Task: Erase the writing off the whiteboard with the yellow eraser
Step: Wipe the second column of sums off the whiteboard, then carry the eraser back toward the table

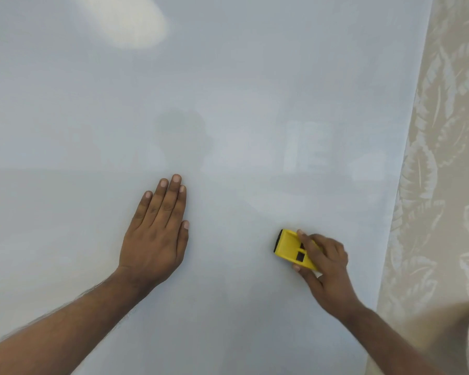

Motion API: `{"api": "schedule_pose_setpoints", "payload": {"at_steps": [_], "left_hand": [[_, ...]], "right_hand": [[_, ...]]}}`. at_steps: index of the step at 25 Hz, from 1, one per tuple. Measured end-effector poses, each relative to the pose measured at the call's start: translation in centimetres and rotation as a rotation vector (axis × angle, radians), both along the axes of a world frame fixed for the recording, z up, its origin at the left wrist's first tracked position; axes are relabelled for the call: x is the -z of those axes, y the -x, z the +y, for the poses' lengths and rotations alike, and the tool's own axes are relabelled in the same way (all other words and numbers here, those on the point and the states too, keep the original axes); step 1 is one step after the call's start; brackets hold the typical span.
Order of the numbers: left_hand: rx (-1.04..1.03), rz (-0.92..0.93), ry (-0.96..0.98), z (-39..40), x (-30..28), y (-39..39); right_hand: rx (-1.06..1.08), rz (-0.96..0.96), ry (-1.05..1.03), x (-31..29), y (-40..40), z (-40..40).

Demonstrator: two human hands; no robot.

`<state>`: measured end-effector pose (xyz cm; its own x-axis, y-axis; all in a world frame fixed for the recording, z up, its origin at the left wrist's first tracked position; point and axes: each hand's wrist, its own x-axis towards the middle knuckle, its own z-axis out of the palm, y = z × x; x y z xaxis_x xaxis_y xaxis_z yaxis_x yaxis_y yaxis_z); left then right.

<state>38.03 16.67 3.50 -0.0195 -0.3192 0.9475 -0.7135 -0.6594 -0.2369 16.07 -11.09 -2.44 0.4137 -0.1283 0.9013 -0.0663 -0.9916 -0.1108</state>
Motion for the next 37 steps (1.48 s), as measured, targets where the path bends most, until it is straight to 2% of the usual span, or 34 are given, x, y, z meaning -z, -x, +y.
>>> {"api": "schedule_pose_setpoints", "payload": {"at_steps": [5,10,12,16,19,22,29,37], "left_hand": [[0.017,0.014,0.005,-0.6,0.2,0.5],[0.168,0.045,-0.051,-0.3,0.1,1.0],[0.28,0.015,-0.138,-0.4,0.8,1.5],[0.476,-0.07,-0.463,-2.0,3.1,3.5],[0.458,-0.091,-0.546,-4.5,3.8,5.6],[0.48,-0.081,-0.544,-6.7,3.5,7.5],[0.644,-0.008,-0.532,-12.6,4.2,12.2],[0.91,0.062,-0.643,-19.7,6.1,21.4]], "right_hand": [[-0.114,0.213,-0.003,4.2,-2.2,5.5],[-0.143,0.284,-0.093,3.2,-1.1,6.3],[-0.146,0.299,-0.1,2.6,-0.8,6.6],[-0.116,0.333,-0.066,1.9,-0.1,7.3],[-0.039,0.331,-0.048,1.2,1.2,7.2],[0.028,0.312,-0.05,0.8,3.0,6.8],[0.322,0.342,0.023,0.0,10.4,4.4],[0.635,0.398,-0.098,1.2,22.2,3.4]]}}
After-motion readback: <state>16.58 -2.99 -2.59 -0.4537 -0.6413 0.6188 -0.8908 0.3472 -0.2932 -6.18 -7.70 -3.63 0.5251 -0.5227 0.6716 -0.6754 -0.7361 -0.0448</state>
